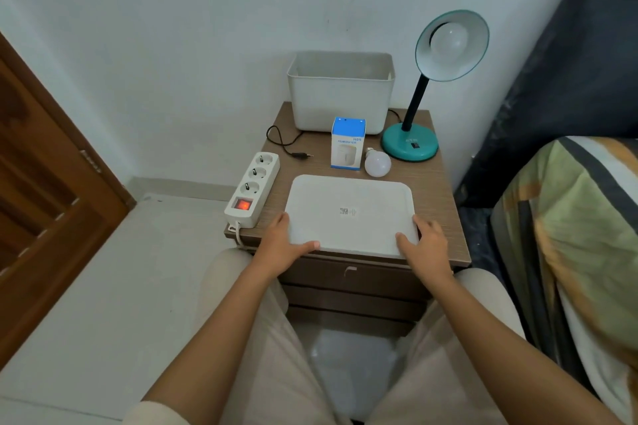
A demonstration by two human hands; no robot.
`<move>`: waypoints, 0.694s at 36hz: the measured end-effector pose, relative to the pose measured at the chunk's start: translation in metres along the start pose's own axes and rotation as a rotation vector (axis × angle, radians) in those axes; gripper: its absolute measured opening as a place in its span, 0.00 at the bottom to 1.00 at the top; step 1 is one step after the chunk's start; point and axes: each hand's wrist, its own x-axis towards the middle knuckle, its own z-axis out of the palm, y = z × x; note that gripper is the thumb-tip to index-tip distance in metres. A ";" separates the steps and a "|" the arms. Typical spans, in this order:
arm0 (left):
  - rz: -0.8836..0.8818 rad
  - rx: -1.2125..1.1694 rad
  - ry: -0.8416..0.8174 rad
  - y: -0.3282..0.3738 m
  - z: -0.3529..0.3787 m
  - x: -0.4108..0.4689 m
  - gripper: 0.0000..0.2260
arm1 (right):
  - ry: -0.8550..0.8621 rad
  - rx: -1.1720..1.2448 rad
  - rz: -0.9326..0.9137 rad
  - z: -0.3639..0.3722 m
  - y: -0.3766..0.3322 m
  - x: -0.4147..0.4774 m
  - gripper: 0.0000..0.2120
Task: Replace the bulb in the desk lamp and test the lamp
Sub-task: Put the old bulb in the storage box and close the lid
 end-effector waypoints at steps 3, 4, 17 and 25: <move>0.015 0.015 0.011 0.011 -0.013 0.009 0.32 | 0.032 0.031 0.009 -0.005 -0.006 0.008 0.20; 0.030 0.014 0.025 0.014 -0.018 0.017 0.31 | 0.043 0.036 0.009 -0.007 -0.009 0.013 0.19; 0.102 -0.047 0.181 0.120 -0.120 0.173 0.30 | -0.043 0.008 0.004 -0.002 -0.072 0.136 0.27; 0.083 0.029 0.173 0.132 -0.119 0.261 0.46 | -0.097 -0.068 0.023 0.026 -0.077 0.179 0.29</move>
